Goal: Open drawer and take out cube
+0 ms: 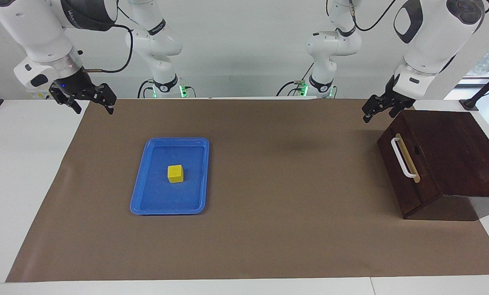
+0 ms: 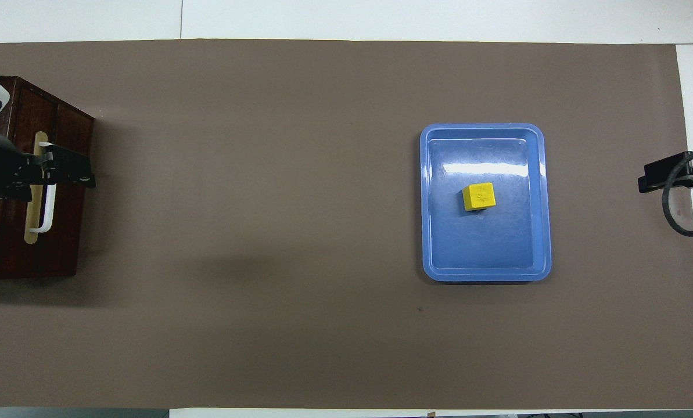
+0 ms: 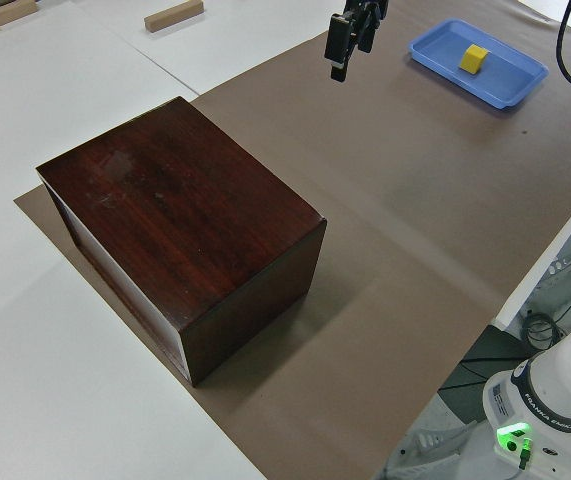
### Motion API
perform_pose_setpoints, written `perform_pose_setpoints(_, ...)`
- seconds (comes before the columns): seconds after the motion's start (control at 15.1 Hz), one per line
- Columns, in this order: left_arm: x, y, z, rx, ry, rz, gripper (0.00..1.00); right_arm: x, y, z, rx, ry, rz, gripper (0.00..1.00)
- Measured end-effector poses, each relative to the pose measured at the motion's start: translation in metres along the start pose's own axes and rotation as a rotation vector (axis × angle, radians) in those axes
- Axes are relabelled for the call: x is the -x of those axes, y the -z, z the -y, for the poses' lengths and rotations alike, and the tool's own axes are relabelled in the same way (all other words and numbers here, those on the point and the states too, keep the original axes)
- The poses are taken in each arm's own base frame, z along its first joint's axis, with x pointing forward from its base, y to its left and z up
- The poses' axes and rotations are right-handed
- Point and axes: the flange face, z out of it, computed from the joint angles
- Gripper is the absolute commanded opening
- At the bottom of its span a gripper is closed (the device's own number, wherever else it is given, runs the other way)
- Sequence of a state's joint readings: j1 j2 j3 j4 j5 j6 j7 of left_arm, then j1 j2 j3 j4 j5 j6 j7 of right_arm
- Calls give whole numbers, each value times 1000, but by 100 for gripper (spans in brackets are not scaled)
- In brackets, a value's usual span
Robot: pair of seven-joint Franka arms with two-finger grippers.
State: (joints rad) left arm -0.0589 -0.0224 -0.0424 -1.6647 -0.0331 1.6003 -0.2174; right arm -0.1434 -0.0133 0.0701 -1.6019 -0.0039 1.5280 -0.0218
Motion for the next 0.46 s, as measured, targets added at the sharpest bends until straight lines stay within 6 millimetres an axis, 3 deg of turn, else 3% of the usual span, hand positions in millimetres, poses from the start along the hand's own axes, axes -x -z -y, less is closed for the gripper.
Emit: perform_pose_setpoints(0.46,4,-3,2,-7,-64,35,100,0,1,0,0,0,-1,100)
